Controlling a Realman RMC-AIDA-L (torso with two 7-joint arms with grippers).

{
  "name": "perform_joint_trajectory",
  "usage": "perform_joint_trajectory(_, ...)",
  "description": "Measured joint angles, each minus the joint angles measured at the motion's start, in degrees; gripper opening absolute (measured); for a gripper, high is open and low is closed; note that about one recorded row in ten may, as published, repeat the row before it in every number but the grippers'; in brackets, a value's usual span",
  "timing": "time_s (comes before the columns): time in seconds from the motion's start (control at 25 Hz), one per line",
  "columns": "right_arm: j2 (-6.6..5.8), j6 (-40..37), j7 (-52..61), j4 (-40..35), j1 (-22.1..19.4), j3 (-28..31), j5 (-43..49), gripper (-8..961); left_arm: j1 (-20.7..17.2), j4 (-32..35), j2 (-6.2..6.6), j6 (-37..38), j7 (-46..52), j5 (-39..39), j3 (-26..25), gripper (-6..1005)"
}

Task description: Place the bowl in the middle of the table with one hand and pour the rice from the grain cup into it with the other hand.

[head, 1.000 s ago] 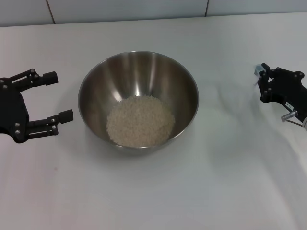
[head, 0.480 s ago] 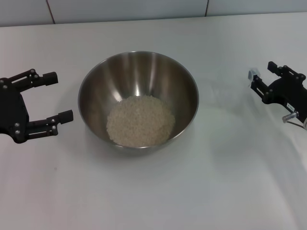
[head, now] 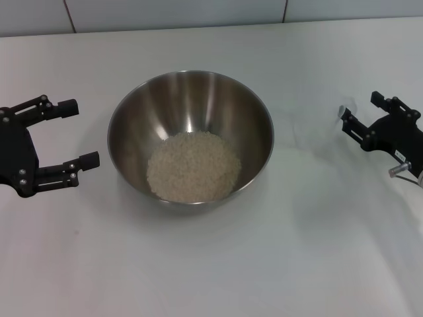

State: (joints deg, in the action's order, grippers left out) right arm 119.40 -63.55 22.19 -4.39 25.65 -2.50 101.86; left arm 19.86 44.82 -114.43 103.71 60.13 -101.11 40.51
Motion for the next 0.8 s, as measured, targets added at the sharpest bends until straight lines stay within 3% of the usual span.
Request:
perform_joint_trajectory(0.44,0.11,-3.5,-0.2,2.6,-4.5,-0.4,0.5,694,-0.1,-0.2,-0.04,0.1,0.6,0.0,0.0,835)
perform_joint_trajectory(0.64,0.0,-16.0,-1.0,3.2,-8.8,-1.2,3.2,694,-0.2,-0.6,0.12,0.3,1.0,0.1,0.0,835)
perform_joint_trajectory(0.72,-0.24,-25.5,0.2,2.7,-10.8,-1.4,4.9,694,-0.4,-0.6,0.15,0.3,1.0,0.1,-0.1,835)
perform_joint_trajectory(0.8,-0.3,-27.7,1.7,1.8,-10.9,-1.7,5.8,694,-0.5,-0.5,0.38,0.4,1.3,0.1,0.0,835)
